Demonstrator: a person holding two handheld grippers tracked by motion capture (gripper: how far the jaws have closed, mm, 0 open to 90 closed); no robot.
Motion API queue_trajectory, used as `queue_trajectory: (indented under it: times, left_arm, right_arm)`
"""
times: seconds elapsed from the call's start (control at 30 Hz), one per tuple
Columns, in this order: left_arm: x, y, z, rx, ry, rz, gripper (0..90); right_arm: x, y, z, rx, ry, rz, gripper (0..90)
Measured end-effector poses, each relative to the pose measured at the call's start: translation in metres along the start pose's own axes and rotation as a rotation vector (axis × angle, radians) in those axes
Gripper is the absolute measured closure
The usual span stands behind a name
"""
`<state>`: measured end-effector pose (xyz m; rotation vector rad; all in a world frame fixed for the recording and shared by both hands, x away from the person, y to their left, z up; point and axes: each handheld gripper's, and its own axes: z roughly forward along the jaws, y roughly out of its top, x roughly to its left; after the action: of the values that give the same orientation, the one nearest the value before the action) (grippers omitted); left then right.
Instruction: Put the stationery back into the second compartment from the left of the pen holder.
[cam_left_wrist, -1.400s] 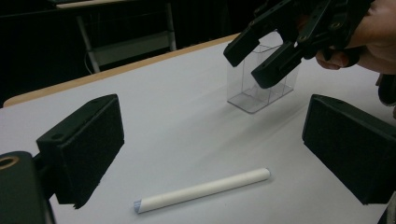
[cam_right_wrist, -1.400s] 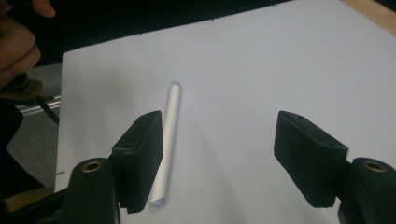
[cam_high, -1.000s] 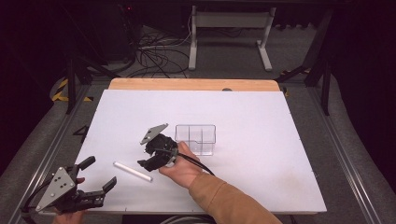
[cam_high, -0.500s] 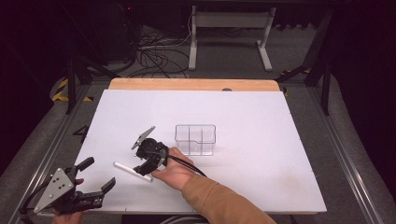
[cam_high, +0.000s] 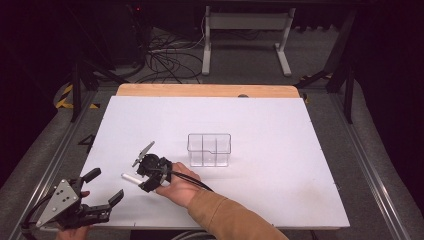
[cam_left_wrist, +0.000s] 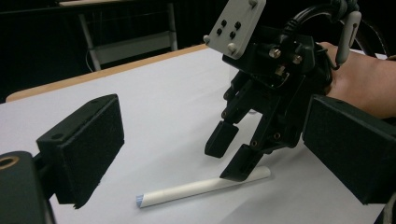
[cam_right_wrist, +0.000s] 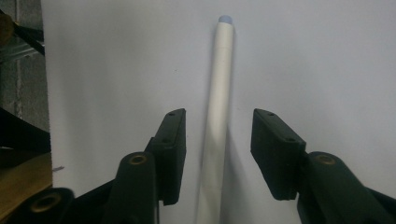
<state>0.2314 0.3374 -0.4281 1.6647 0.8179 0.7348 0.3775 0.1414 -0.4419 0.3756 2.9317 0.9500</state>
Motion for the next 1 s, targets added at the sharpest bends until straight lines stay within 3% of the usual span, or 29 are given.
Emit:
queue_trajectory:
  times: [0.33,0.6,1.0]
  left_arm:
    - [0.001,0.0,0.001,-0.004,0.002,-0.003,6.4]
    - [0.001,0.0,0.001,-0.006,0.002,-0.002,6.4]
    - [0.001,0.0,0.001,-0.003,0.001,-0.002,6.4]
  right_arm:
    - [0.003,0.0,0.009,0.037,-0.039,-0.026,66.9]
    - [0.004,0.0,0.013,0.048,-0.05,-0.002,72.5]
    - [0.008,0.001,0.019,0.063,-0.085,-0.016,78.0]
